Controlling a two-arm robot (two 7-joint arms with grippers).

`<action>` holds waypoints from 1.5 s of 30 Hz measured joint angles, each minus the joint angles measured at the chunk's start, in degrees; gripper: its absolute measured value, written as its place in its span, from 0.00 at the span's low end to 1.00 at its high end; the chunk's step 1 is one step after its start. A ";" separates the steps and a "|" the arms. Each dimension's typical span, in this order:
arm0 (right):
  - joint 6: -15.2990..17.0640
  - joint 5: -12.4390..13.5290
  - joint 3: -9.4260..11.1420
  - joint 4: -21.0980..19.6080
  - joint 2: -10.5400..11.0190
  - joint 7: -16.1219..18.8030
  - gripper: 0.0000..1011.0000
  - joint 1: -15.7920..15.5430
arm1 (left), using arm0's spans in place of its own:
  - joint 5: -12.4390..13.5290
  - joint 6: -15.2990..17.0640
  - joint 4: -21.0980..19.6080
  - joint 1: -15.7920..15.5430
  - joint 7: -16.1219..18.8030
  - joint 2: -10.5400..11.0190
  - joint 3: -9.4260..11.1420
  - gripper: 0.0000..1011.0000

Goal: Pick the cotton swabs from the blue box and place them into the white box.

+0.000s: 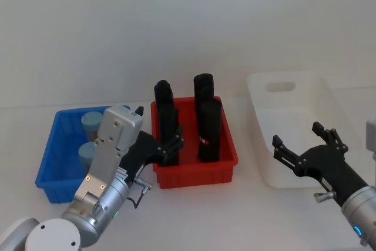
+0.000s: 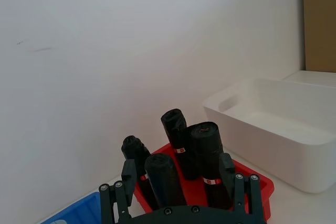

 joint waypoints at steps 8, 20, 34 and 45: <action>0.00 0.00 0.00 0.00 0.00 0.00 0.99 0.00 | 0.00 0.00 0.00 0.00 0.00 0.00 0.00 0.99; 0.00 0.00 0.00 0.00 0.00 0.00 0.99 0.00 | 0.00 0.00 0.00 0.00 0.00 0.00 0.00 0.99; 0.00 0.00 0.00 0.00 0.00 0.00 0.99 0.00 | 0.00 0.00 0.00 0.00 0.00 0.00 0.00 0.99; 0.00 0.00 0.00 0.00 0.00 0.00 0.99 0.00 | 0.00 0.00 0.00 0.00 0.00 0.00 0.00 0.99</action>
